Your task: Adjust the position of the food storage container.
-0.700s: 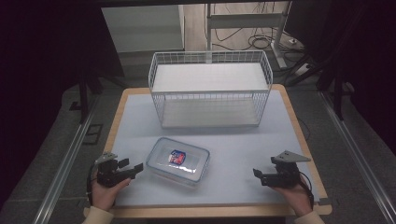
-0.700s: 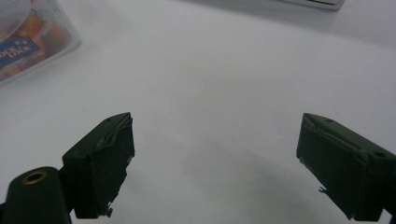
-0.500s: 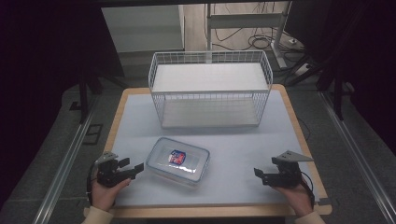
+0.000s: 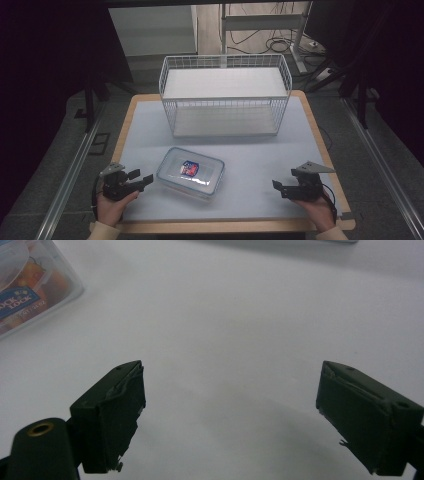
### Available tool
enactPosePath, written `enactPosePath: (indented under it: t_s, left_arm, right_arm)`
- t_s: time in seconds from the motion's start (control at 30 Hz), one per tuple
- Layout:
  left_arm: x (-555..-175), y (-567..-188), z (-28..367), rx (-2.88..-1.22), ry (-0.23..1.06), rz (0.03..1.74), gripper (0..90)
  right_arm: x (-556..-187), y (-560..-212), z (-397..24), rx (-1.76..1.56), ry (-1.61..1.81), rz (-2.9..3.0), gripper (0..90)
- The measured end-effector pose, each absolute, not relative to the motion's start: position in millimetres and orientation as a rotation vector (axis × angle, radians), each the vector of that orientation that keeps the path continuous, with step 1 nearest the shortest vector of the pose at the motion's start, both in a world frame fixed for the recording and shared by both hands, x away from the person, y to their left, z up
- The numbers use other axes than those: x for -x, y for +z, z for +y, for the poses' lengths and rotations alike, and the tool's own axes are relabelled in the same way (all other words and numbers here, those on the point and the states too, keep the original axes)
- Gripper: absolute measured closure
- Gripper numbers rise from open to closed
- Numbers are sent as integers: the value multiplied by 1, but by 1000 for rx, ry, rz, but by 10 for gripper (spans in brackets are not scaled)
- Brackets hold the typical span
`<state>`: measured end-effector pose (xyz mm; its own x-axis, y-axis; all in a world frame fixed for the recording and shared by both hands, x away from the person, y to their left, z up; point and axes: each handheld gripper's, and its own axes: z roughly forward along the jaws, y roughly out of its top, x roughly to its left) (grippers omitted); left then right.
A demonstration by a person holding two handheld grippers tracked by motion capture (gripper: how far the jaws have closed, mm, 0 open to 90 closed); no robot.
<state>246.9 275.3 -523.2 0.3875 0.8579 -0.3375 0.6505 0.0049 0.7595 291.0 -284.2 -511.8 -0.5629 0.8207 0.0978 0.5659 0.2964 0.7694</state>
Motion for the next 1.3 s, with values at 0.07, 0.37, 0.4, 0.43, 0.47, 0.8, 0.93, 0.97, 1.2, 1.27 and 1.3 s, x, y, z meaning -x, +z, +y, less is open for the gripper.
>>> enactPosePath:
  t_s: [0.07, 0.37, 0.4, 0.43, 0.47, 0.8, 0.93, 0.97, 1.2, 1.27, 1.3]
  left_arm:
    - [-245, -519, 276, -1722, 297, 1323, 464]
    - [-228, -489, 264, -1716, 307, 1177, 877]
    - [-226, -485, 259, -1709, 278, 1145, 880]
    - [-224, -482, 253, -1716, 265, 1116, 886]
    - [-224, -482, 253, -1716, 265, 1116, 890]
    - [-207, -480, 171, -1959, 129, 821, 900]
    - [-209, -489, 157, -2011, 101, 807, 900]
    - [-210, -491, 152, -2031, 96, 801, 900]
    - [-216, -506, 118, -2194, 99, 729, 900]
    - [-218, -510, 113, -2215, 93, 726, 900]
    - [-218, -510, 113, -2215, 93, 726, 900]
  right_arm:
    - [-291, -512, -284, -1254, 1136, 2255, 125]
    - [-292, -514, -283, -1253, 1119, 2268, 126]
    - [-292, -514, -283, -1257, 1117, 2270, 128]
    - [-292, -515, -283, -1257, 1117, 2268, 130]
    - [-292, -515, -283, -1257, 1117, 2268, 130]
    - [-291, -515, -281, -1256, 1118, 2263, 138]
    - [-292, -515, -281, -1256, 1120, 2266, 138]
    - [-291, -515, -281, -1256, 1121, 2268, 138]
    - [-292, -514, -280, -1244, 1133, 2269, 143]
    - [-292, -514, -280, -1245, 1134, 2269, 143]
    - [-292, -514, -280, -1245, 1134, 2269, 143]
